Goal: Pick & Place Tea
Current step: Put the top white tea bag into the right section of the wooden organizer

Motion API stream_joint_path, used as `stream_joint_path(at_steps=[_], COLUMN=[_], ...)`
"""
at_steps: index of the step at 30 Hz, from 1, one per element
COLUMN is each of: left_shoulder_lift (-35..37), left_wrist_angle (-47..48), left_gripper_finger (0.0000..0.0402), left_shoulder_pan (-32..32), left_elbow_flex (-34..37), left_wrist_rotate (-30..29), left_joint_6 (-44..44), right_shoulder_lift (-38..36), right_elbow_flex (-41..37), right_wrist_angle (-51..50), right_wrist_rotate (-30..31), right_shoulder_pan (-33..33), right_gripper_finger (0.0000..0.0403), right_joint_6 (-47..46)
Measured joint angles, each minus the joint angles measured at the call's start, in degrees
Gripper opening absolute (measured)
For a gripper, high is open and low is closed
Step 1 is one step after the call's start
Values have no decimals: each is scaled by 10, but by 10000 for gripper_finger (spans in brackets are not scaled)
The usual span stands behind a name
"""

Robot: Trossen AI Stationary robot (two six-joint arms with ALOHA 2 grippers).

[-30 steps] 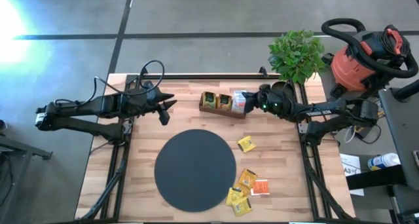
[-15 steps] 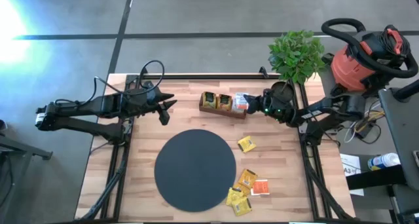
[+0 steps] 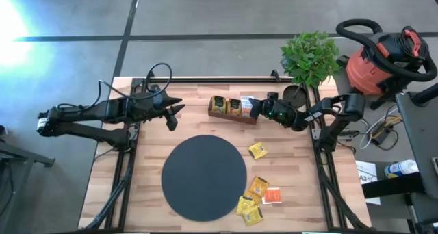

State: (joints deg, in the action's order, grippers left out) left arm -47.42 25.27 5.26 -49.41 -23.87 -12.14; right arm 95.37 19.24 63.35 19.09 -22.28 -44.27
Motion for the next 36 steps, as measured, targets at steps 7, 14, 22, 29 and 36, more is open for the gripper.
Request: stream_joint_path(at_steps=[7,14,22,29,36], left_shoulder_lift=[0,0,0,0,0], left_wrist_angle=[0,0,0,0,0], left_gripper_finger=[119,119,119,119,119], left_shoulder_pan=[0,0,0,0,0], left_elbow_flex=[0,0,0,0,0], left_wrist_rotate=[0,0,0,0,0], left_joint_6=[0,0,-2,-2,-3], right_shoulder_lift=[5,10,1,0,-12], right_elbow_flex=[-5,0,-1,-1,-1], right_wrist_angle=[-8,-42,-46,-46,-46], right_wrist_rotate=[5,-12,-26,-27,-30], right_shoulder_pan=[0,0,0,0,0], right_gripper_finger=[8,8,18,68,126], right_joint_6=[15,18,54,76,83])
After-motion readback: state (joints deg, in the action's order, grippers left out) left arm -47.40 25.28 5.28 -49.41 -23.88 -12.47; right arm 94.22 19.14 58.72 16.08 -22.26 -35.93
